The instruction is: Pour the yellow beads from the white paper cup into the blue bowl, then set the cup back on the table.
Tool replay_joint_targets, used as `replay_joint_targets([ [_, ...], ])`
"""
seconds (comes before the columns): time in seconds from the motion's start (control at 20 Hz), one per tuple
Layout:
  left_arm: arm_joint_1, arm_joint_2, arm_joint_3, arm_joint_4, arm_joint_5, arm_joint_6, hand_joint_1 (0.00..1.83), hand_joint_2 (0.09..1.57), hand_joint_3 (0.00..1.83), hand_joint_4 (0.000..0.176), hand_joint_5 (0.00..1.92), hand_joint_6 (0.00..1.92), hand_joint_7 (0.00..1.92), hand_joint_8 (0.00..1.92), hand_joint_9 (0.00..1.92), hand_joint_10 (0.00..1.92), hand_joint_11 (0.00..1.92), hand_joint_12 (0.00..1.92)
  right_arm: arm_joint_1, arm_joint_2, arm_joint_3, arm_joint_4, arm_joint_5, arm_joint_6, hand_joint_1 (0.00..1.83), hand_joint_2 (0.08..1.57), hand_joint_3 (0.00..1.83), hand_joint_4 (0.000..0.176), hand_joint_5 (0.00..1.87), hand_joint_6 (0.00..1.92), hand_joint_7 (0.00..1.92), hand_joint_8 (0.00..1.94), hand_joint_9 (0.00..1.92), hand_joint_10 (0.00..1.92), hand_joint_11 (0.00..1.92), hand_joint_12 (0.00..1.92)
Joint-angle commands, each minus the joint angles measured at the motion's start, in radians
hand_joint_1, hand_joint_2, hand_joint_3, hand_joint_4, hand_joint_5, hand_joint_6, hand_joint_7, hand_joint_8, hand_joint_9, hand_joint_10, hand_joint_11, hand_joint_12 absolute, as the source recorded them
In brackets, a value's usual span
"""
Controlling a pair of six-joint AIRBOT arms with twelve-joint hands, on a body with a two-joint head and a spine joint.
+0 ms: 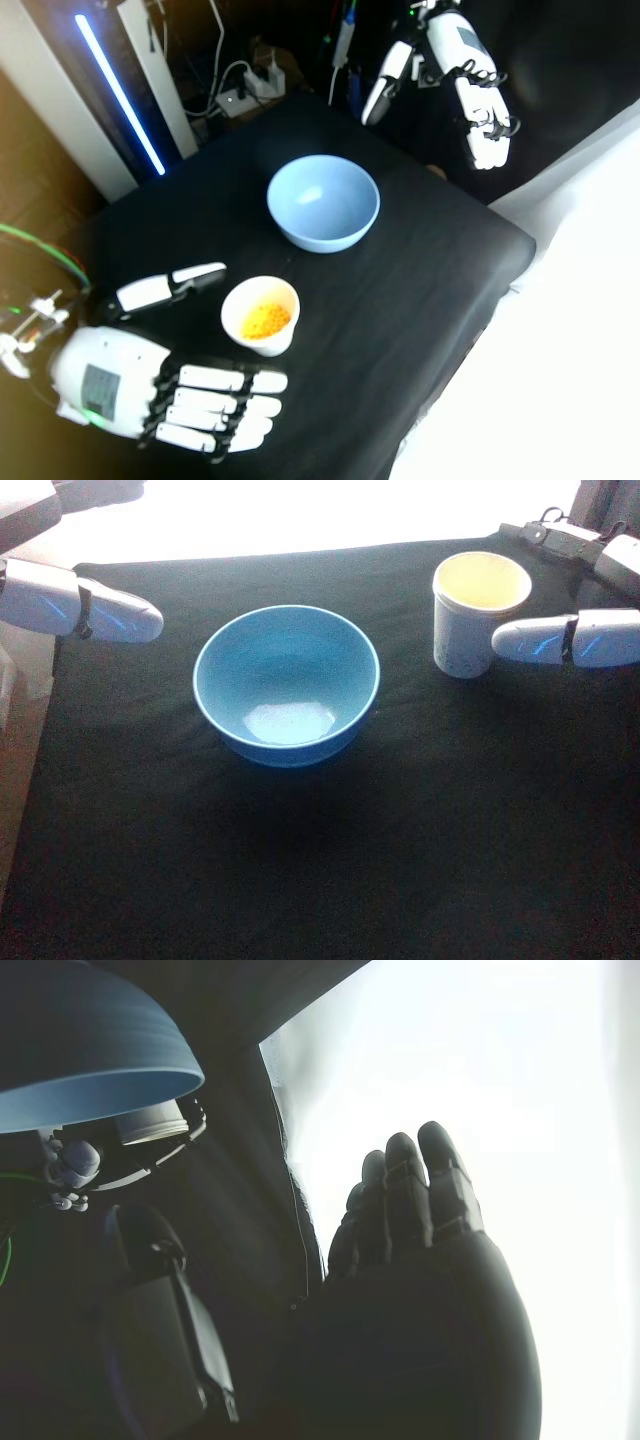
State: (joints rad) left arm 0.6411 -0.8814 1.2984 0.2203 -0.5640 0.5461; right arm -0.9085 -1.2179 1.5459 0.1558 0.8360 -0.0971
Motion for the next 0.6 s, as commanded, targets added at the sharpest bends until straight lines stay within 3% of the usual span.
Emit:
replay_joint_targets([
  [0.0, -0.007, -0.002, 0.005, -0.026, -0.107, -0.007, 0.59, 0.85, 0.00, 0.002, 0.03, 0.00, 0.14, 0.00, 0.11, 0.00, 0.00, 0.26, 0.019, -0.004, 0.008, 0.018, 0.115, 0.011, 0.69, 0.80, 0.01, 0.000, 0.18, 0.01, 0.18, 0.00, 0.13, 0.00, 0.00, 0.34],
  [0.1, -0.007, -0.002, 0.005, -0.026, -0.107, -0.007, 0.58, 0.85, 0.00, 0.000, 0.03, 0.00, 0.13, 0.00, 0.10, 0.00, 0.00, 0.25, 0.024, -0.009, 0.011, 0.019, 0.113, 0.011, 0.68, 0.76, 0.00, 0.000, 0.22, 0.02, 0.15, 0.00, 0.11, 0.00, 0.00, 0.35],
  [0.2, -0.007, -0.002, 0.005, -0.026, -0.108, -0.007, 0.62, 0.84, 0.00, 0.010, 0.03, 0.00, 0.15, 0.01, 0.11, 0.00, 0.03, 0.23, 0.027, -0.013, 0.012, 0.019, 0.112, 0.011, 0.68, 0.75, 0.00, 0.000, 0.18, 0.01, 0.16, 0.00, 0.12, 0.00, 0.00, 0.35],
  [0.25, -0.007, -0.002, 0.005, -0.026, -0.108, -0.008, 0.63, 0.84, 0.00, 0.009, 0.03, 0.00, 0.17, 0.00, 0.13, 0.00, 0.00, 0.25, 0.029, -0.015, 0.013, 0.018, 0.112, 0.011, 0.68, 0.74, 0.00, 0.000, 0.31, 0.01, 0.16, 0.00, 0.11, 0.00, 0.01, 0.34],
  [0.35, -0.008, -0.002, 0.005, -0.026, -0.108, -0.008, 0.65, 0.85, 0.00, 0.002, 0.04, 0.00, 0.17, 0.00, 0.13, 0.00, 0.04, 0.28, 0.033, -0.020, 0.017, 0.015, 0.108, 0.011, 0.64, 0.81, 0.02, 0.000, 0.36, 0.00, 0.17, 0.00, 0.10, 0.00, 0.00, 0.31],
  [0.4, -0.007, -0.002, 0.005, -0.026, -0.109, -0.008, 0.65, 0.84, 0.00, 0.018, 0.04, 0.00, 0.16, 0.00, 0.13, 0.00, 0.04, 0.28, 0.036, -0.022, 0.018, 0.012, 0.104, 0.011, 0.61, 0.85, 0.01, 0.000, 0.31, 0.00, 0.18, 0.00, 0.12, 0.00, 0.01, 0.30],
  [0.45, -0.007, -0.002, 0.005, -0.026, -0.109, -0.008, 0.65, 0.84, 0.00, 0.018, 0.04, 0.00, 0.16, 0.00, 0.13, 0.00, 0.04, 0.28, 0.038, -0.023, 0.019, 0.009, 0.100, 0.011, 0.61, 0.85, 0.01, 0.000, 0.31, 0.00, 0.18, 0.00, 0.12, 0.00, 0.01, 0.30],
  [0.5, -0.007, -0.003, 0.005, -0.026, -0.109, -0.008, 0.64, 0.83, 0.00, 0.041, 0.04, 0.00, 0.14, 0.00, 0.11, 0.00, 0.02, 0.27, 0.040, -0.025, 0.020, 0.008, 0.097, 0.011, 0.63, 0.85, 0.00, 0.000, 0.35, 0.02, 0.22, 0.01, 0.15, 0.01, 0.01, 0.30],
  [0.55, -0.007, -0.003, 0.005, -0.026, -0.109, -0.008, 0.67, 0.84, 0.00, 0.032, 0.04, 0.00, 0.14, 0.00, 0.12, 0.01, 0.07, 0.30, 0.043, -0.027, 0.021, 0.004, 0.093, 0.011, 0.60, 0.82, 0.00, 0.000, 0.36, 0.01, 0.26, 0.00, 0.18, 0.01, 0.03, 0.31],
])
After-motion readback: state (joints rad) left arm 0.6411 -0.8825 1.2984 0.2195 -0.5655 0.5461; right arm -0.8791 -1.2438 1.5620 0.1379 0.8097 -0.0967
